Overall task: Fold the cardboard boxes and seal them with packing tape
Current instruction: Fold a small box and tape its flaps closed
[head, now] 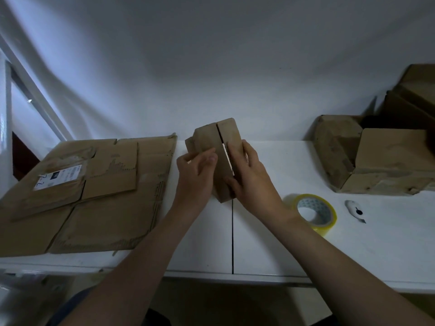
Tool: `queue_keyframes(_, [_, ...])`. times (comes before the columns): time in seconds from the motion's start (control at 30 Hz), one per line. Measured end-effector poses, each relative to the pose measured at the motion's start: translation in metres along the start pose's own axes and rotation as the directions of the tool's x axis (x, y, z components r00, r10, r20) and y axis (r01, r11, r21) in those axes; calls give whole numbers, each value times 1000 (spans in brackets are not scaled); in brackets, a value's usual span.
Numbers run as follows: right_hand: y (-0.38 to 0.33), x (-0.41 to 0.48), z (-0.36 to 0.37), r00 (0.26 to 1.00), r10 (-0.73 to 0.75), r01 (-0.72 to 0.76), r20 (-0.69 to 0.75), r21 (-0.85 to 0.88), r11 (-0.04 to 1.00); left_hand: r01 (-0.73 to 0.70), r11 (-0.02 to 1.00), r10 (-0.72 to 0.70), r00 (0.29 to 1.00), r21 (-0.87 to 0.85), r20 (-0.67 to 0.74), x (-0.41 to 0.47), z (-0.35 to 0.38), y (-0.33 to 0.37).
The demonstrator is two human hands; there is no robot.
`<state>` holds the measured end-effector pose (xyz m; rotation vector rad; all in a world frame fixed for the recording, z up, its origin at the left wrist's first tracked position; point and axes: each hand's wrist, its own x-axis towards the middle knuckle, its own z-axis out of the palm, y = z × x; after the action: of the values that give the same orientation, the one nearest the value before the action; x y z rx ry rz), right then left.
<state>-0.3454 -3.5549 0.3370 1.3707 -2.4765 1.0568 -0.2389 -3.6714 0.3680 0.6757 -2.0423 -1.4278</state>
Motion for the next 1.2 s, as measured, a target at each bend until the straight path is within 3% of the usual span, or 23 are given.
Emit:
queue_keyframes(0.1, [-4, -4, 8, 1000, -24, 24, 2, -241, 970, 15, 1000, -15, 1000, -5, 7, 0, 3, 5])
queue_keyframes(0.2, [-5, -3, 17, 998, 55, -54, -6, -332, 942, -3, 1000, 3, 1000, 10, 14, 0, 7, 5])
queue_keyframes(0.3, [-7, 1, 15, 995, 103, -96, 5, -317, 943, 21, 998, -18, 998, -61, 57, 0, 5, 10])
queue_keyframes(0.37, [-5, 7, 0, 988, 128, -104, 91, -229, 968, 10, 998, -8, 1000, -69, 29, 5, -1, 6])
queue_keyframes(0.5, [4, 19, -52, 954, 13, 13, 298, -87, 996, -85, 996, 87, 974, 16, -211, 15, -27, 9])
queue_keyframes(0.6, [3, 14, -75, 920, -67, 93, 386, -49, 994, -36, 995, 63, 956, 97, -286, 17, -40, 12])
queue_keyframes(0.77, [-7, 2, -54, 871, -185, 266, 455, -121, 956, 104, 977, -89, 992, 186, -87, 18, -48, 6])
queue_keyframes(0.9, [9, 3, -41, 867, -273, 361, 417, -146, 921, -4, 944, -2, 1000, 330, 19, 14, -44, -3])
queue_keyframes(1.07, [13, 13, -42, 878, -213, 245, 430, -21, 969, -51, 907, 49, 999, 418, 16, 18, -38, -13])
queue_keyframes(1.2, [25, 9, -41, 820, -193, 170, 539, 92, 981, -41, 839, -5, 997, 543, 83, 10, -29, -21])
